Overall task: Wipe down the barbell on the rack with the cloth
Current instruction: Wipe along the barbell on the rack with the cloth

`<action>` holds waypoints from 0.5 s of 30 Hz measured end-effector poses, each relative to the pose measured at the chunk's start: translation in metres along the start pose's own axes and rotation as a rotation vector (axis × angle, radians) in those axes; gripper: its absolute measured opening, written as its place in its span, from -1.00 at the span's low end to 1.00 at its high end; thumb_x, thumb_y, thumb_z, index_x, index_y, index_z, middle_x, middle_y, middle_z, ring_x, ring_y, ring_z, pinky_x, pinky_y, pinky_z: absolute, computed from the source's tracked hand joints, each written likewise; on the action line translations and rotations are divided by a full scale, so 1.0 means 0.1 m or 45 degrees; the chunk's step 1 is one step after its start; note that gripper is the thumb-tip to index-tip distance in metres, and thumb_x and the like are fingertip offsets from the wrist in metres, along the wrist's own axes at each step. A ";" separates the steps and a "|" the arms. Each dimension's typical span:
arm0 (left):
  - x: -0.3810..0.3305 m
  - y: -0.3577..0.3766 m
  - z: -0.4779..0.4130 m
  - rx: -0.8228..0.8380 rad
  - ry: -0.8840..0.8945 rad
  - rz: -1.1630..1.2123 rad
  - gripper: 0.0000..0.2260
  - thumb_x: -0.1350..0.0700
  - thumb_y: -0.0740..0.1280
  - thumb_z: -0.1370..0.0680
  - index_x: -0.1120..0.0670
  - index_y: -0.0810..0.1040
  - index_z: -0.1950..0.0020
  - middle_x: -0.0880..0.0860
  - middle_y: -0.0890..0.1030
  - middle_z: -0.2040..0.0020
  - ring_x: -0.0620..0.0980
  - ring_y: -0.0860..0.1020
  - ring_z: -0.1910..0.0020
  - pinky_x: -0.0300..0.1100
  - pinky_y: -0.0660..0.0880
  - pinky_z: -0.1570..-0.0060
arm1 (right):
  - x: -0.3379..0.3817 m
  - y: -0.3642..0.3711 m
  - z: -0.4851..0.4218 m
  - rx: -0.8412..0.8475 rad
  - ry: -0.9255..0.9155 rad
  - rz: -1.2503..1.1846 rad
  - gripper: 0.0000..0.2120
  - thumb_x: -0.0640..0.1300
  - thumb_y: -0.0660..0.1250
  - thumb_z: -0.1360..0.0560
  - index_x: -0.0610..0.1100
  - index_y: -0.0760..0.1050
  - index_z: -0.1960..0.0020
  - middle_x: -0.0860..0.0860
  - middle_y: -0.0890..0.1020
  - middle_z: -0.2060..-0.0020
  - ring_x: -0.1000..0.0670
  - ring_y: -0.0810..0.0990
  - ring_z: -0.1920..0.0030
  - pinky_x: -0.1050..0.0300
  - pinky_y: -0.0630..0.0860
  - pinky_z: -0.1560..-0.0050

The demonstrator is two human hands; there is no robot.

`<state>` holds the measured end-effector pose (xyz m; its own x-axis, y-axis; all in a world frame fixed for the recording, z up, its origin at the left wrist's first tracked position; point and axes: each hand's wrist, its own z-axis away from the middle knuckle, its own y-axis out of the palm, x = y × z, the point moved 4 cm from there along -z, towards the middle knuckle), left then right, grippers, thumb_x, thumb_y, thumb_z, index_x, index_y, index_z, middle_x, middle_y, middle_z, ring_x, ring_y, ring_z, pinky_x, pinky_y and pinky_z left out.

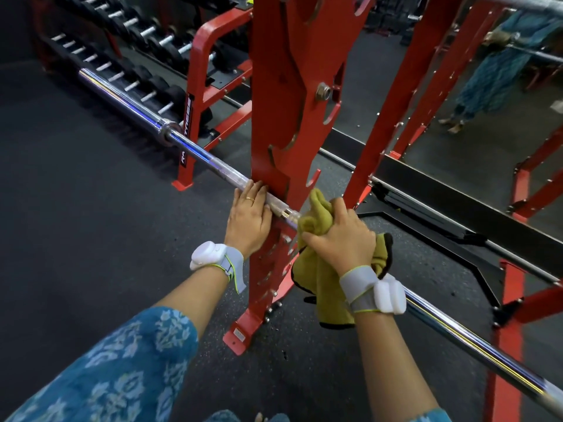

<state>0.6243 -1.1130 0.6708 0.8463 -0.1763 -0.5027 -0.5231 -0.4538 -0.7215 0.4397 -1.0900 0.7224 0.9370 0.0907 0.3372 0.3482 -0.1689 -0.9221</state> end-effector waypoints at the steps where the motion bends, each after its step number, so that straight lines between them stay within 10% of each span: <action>1: 0.01 0.00 -0.01 -0.008 0.006 0.001 -0.55 0.09 0.06 -0.51 0.34 0.50 -0.22 0.28 0.51 -0.24 0.27 0.40 -0.32 0.19 0.17 -0.34 | 0.02 0.00 0.00 -0.015 0.013 0.048 -0.46 0.29 0.32 -0.29 0.00 0.30 -0.11 -0.03 0.52 0.06 -0.20 0.56 0.02 -0.05 0.44 0.03; 15: -0.07 0.16 -0.15 -0.168 -0.209 0.160 -0.60 0.10 0.06 -0.50 0.39 0.54 0.02 0.36 0.54 -0.08 0.38 0.39 -0.27 0.28 0.29 -0.27 | 0.09 0.07 -0.44 0.502 0.215 -0.296 -0.25 0.36 0.34 -0.28 0.02 0.35 -0.36 -0.14 0.50 -0.25 -0.22 0.45 -0.24 0.01 0.36 -0.05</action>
<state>0.6111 -1.1318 0.6701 0.7418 -0.0992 -0.6632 -0.5967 -0.5491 -0.5852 0.4516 -1.1338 0.7276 0.8381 -0.0837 0.5391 0.5430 0.2243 -0.8092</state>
